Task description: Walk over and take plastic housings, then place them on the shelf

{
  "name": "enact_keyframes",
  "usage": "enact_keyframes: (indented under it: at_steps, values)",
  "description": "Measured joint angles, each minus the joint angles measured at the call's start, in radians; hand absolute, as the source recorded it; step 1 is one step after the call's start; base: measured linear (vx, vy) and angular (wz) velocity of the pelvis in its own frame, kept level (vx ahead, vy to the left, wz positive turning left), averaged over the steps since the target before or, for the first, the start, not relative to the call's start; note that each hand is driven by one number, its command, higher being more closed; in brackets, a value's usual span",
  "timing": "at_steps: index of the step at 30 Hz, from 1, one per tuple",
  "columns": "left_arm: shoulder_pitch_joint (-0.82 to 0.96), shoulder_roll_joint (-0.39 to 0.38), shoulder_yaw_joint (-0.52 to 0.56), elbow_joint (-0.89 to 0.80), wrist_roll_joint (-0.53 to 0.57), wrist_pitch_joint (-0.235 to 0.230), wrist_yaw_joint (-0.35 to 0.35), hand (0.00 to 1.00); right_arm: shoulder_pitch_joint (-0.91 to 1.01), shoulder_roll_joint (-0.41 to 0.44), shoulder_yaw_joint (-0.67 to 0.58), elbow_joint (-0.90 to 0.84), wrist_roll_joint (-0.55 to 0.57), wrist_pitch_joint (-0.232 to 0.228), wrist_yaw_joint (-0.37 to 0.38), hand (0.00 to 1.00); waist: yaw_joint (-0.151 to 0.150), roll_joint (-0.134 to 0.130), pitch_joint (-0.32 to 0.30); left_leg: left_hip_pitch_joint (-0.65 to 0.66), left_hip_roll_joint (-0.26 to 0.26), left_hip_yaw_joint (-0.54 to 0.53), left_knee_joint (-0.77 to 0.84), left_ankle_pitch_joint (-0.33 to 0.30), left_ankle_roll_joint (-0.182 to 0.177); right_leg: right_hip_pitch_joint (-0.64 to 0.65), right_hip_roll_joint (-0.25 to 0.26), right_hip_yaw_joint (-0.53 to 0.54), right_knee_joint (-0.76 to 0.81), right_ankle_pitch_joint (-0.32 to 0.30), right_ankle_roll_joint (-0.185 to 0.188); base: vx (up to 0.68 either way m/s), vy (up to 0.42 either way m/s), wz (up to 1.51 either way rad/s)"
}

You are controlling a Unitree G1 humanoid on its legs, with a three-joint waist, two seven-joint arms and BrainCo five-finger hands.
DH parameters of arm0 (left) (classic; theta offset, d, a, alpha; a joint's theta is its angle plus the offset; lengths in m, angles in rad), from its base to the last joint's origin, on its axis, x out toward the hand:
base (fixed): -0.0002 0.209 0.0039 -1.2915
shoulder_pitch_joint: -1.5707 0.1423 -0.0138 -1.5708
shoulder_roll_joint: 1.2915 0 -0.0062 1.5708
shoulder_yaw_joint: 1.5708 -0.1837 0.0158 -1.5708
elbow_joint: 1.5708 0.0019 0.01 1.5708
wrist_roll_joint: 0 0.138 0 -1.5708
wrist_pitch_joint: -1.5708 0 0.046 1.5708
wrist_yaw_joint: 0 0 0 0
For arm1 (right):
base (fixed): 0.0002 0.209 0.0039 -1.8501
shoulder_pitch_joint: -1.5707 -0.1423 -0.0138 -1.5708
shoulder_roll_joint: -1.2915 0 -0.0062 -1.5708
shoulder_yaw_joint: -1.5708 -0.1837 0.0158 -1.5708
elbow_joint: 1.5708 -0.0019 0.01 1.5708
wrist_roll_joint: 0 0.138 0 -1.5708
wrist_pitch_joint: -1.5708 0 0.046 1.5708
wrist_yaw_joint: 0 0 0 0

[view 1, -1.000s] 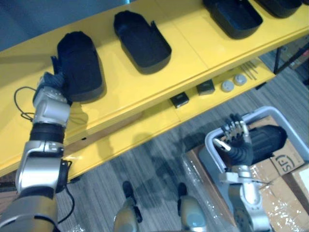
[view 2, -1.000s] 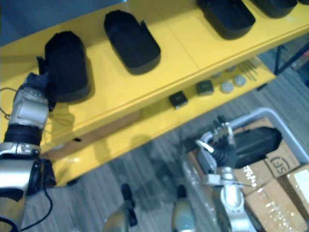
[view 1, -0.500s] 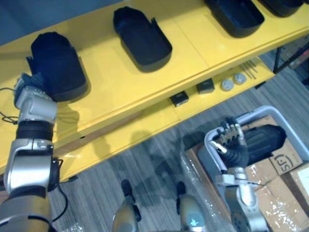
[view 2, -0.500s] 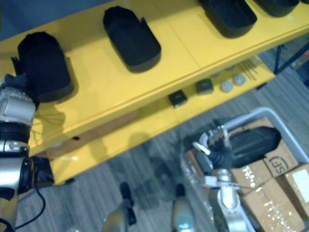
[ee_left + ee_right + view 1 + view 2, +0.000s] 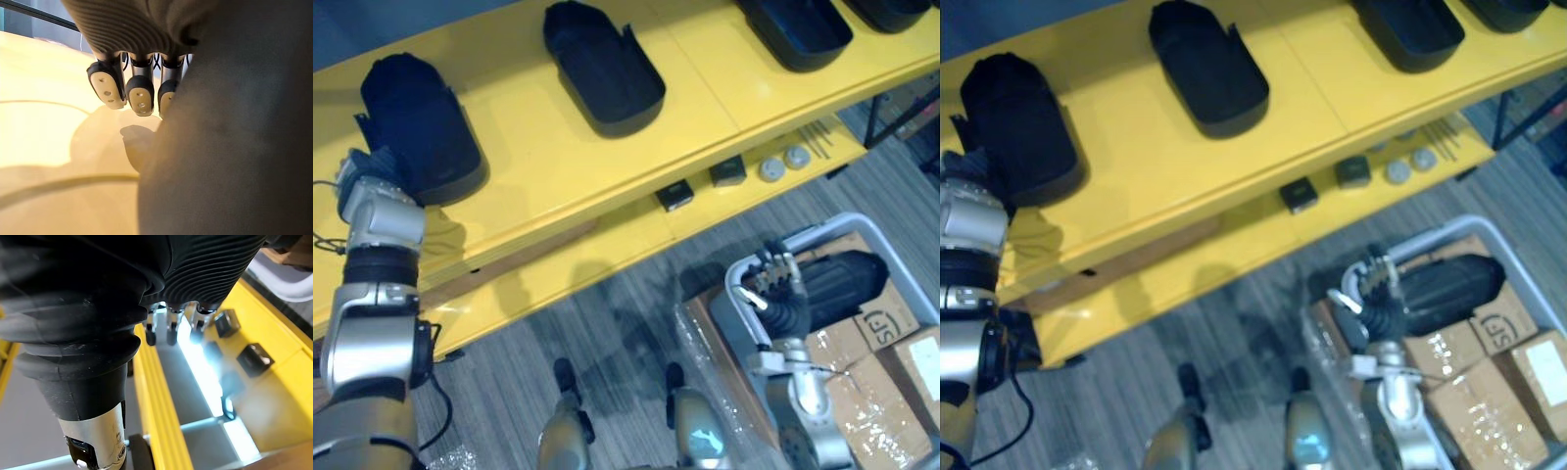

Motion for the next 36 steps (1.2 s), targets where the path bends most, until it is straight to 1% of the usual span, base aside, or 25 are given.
enact_keyframes:
  at_steps: [3, 6, 10, 12, 15, 18, 19, 20, 22, 23, 24, 25, 26, 27, 28, 29, 30, 31, 33, 34, 35, 36]
  values:
    - [0.0, 0.0, 0.0, 0.01, 0.0, -0.004, -0.006, 0.0, -0.001, -0.001, 0.0, 0.0, 0.0, 0.0, 0.002, 0.0, 0.0, 0.0, 0.0, 0.0, 0.0, 0.0, 0.0, 0.0, 0.0, 0.0, 0.0, 0.0, 0.0, 0.0, 0.0, 0.0, 0.0, 0.0]
    - [0.002, 0.0, 0.0, 0.019, -0.001, -0.027, -0.017, 0.0, -0.001, -0.002, 0.0, 0.0, 0.001, 0.0, 0.004, 0.0, 0.0, 0.0, 0.0, 0.001, 0.0, 0.0, 0.0, 0.0, 0.0, 0.0, 0.0, 0.0, 0.0, 0.0, 0.0, 0.0, 0.0, 0.0]
    - [0.002, 0.001, 0.0, 0.019, -0.002, -0.043, -0.024, 0.0, -0.003, -0.004, 0.0, 0.0, 0.009, 0.0, 0.005, 0.0, 0.0, 0.0, 0.0, 0.002, -0.001, 0.0, 0.0, 0.0, 0.0, 0.002, -0.001, 0.0, 0.0, 0.0, 0.0, 0.0, 0.0, 0.0]
    - [0.002, 0.003, 0.0, 0.019, -0.003, -0.059, -0.032, 0.0, -0.004, -0.004, 0.0, 0.0, 0.019, 0.0, 0.006, 0.0, 0.0, 0.001, -0.001, 0.003, -0.001, 0.0, 0.0, 0.0, 0.0, 0.003, -0.003, 0.0, 0.0, 0.001, 0.001, 0.0, 0.0, 0.0]
    - [0.003, 0.005, 0.0, 0.019, -0.01, -0.066, -0.041, 0.0, -0.008, -0.005, 0.0, 0.0, 0.019, 0.0, 0.006, 0.0, 0.0, 0.004, -0.002, 0.005, -0.003, 0.0, 0.0, 0.001, 0.0, 0.005, -0.004, -0.001, 0.0, 0.001, 0.001, 0.0, 0.0, 0.0]
    - [0.007, 0.007, 0.001, 0.019, -0.044, -0.07, -0.036, 0.0, -0.011, -0.008, 0.001, 0.0, 0.019, 0.0, 0.006, 0.0, 0.0, 0.007, -0.004, 0.016, -0.004, -0.002, 0.0, 0.002, 0.0, 0.021, -0.007, -0.006, -0.004, 0.001, 0.002, 0.0, -0.001, 0.02]
    - [0.012, 0.01, 0.001, 0.018, -0.075, -0.078, -0.023, 0.0, -0.009, -0.009, 0.001, 0.0, 0.019, -0.001, 0.006, 0.0, -0.002, 0.011, -0.007, 0.027, -0.005, -0.003, 0.0, 0.001, 0.0, 0.039, -0.008, -0.015, -0.012, 0.001, 0.002, 0.01, -0.004, 0.08]
    - [0.013, 0.015, 0.001, 0.018, -0.084, -0.085, -0.019, 0.0, -0.009, -0.01, 0.001, 0.0, 0.019, -0.002, 0.007, 0.0, -0.002, 0.014, -0.011, 0.027, -0.005, -0.004, 0.0, 0.001, 0.0, 0.04, -0.008, -0.019, -0.013, 0.001, 0.002, 0.01, -0.008, 0.07]
    - [0.012, 0.054, 0.007, 0.01, -0.121, -0.114, 0.01, 0.0, -0.01, -0.012, 0.0, 0.0, 0.02, -0.007, 0.017, 0.0, -0.002, 0.025, -0.017, 0.024, -0.005, -0.004, 0.0, 0.001, 0.0, 0.041, -0.009, -0.022, -0.018, 0.005, 0.006, 0.0, -0.004, 0.02]
    - [0.012, 0.067, 0.008, 0.006, -0.122, -0.119, 0.013, 0.0, -0.01, -0.013, 0.001, 0.0, 0.02, -0.011, 0.024, 0.0, -0.002, 0.028, -0.019, 0.025, -0.005, -0.005, 0.0, 0.001, 0.0, 0.044, -0.009, -0.022, -0.02, 0.005, 0.007, 0.01, -0.002, 0.06]
    - [0.012, 0.083, 0.009, -0.001, -0.13, -0.133, 0.03, 0.0, -0.01, -0.013, 0.001, 0.0, 0.02, -0.015, 0.028, 0.0, -0.003, 0.034, -0.022, 0.029, -0.006, -0.008, -0.001, 0.0, 0.001, 0.054, -0.01, -0.026, -0.027, 0.007, 0.009, 0.02, 0.005, 0.11]
    - [0.013, 0.111, 0.009, -0.024, -0.154, -0.157, 0.051, 0.0, -0.008, -0.013, 0.0, 0.0, 0.019, -0.022, 0.033, 0.0, -0.001, 0.04, -0.03, 0.042, -0.01, -0.015, -0.001, -0.002, 0.003, 0.077, -0.013, -0.03, -0.039, 0.008, 0.01, 0.03, 0.006, 0.13]
    - [0.013, 0.121, 0.011, -0.036, -0.157, -0.164, 0.056, 0.0, -0.008, -0.013, 0.0, 0.0, 0.019, -0.026, 0.04, 0.0, -0.001, 0.043, -0.039, 0.042, -0.011, -0.018, -0.001, -0.003, 0.004, 0.083, -0.013, -0.034, -0.045, 0.009, 0.011, 0.04, 0.002, 0.19]
    - [0.017, 0.143, 0.013, -0.065, -0.16, -0.191, 0.075, 0.0, -0.008, -0.013, 0.0, -0.001, 0.017, -0.039, 0.048, 0.0, -0.001, 0.049, -0.061, 0.04, -0.011, -0.028, -0.004, -0.004, 0.006, 0.095, -0.014, -0.05, -0.059, 0.011, 0.012, 0.04, -0.007, 0.19]
    - [0.052, 0.163, 0.038, -0.116, -0.16, -0.218, 0.083, 0.0, -0.012, -0.013, -0.001, -0.003, 0.016, -0.04, 0.056, 0.0, 0.0, 0.053, -0.089, 0.041, -0.012, -0.03, -0.004, -0.005, 0.007, 0.106, -0.014, -0.057, -0.072, 0.015, 0.013, 0.04, -0.01, 0.18]
    - [0.083, 0.171, 0.057, -0.149, -0.161, -0.231, 0.087, 0.0, -0.012, -0.013, -0.002, -0.004, 0.016, -0.041, 0.062, 0.0, 0.0, 0.056, -0.107, 0.041, -0.014, -0.03, -0.002, -0.005, 0.007, 0.11, -0.014, -0.059, -0.078, 0.015, 0.013, 0.06, -0.009, 0.15]
    - [0.151, 0.184, 0.082, -0.208, -0.163, -0.259, 0.089, 0.0, -0.012, -0.012, -0.005, -0.006, 0.013, -0.047, 0.066, 0.0, 0.002, 0.063, -0.14, 0.046, -0.017, -0.031, -0.001, -0.004, 0.007, 0.127, -0.016, -0.07, -0.091, 0.015, 0.013, 0.09, -0.01, 0.16]
    - [0.181, 0.19, 0.085, -0.235, -0.174, -0.269, 0.089, 0.0, -0.012, -0.01, -0.009, -0.008, 0.009, -0.048, 0.066, 0.0, 0.003, 0.066, -0.146, 0.056, -0.017, -0.034, -0.001, -0.004, 0.007, 0.145, -0.016, -0.078, -0.098, 0.015, 0.013, 0.09, -0.014, 0.26]
    - [0.31, 0.188, 0.11, -0.329, -0.245, -0.311, 0.123, 0.0, -0.021, -0.009, -0.025, -0.017, -0.014, -0.062, 0.063, 0.0, 0.022, 0.083, -0.189, 0.074, -0.016, -0.054, -0.001, -0.005, 0.007, 0.195, -0.013, -0.111, -0.124, 0.015, 0.013, 0.03, -0.029, 0.32]
    - [0.342, 0.182, 0.126, -0.352, -0.269, -0.325, 0.14, 0.0, -0.026, -0.009, -0.031, -0.017, -0.023, -0.067, 0.061, 0.0, 0.027, 0.088, -0.199, 0.074, -0.015, -0.055, -0.001, -0.005, 0.007, 0.202, -0.011, -0.12, -0.127, 0.015, 0.013, -0.02, -0.028, 0.38]
    - [0.405, 0.171, 0.158, -0.405, -0.316, -0.366, 0.185, 0.0, -0.039, -0.009, -0.045, -0.017, -0.031, -0.07, 0.044, 0.0, 0.036, 0.098, -0.214, 0.073, -0.014, -0.062, -0.005, -0.005, 0.007, 0.215, -0.01, -0.138, -0.132, 0.015, 0.012, -0.05, -0.009, 0.29]
    - [0.469, 0.138, 0.213, -0.482, -0.357, -0.422, 0.241, 0.0, -0.046, -0.009, -0.059, -0.018, -0.033, -0.071, 0.026, 0.0, 0.056, 0.104, -0.229, 0.073, -0.014, -0.065, -0.006, -0.009, 0.011, 0.22, -0.009, -0.144, -0.138, 0.016, 0.01, -0.05, -0.001, 0.26]
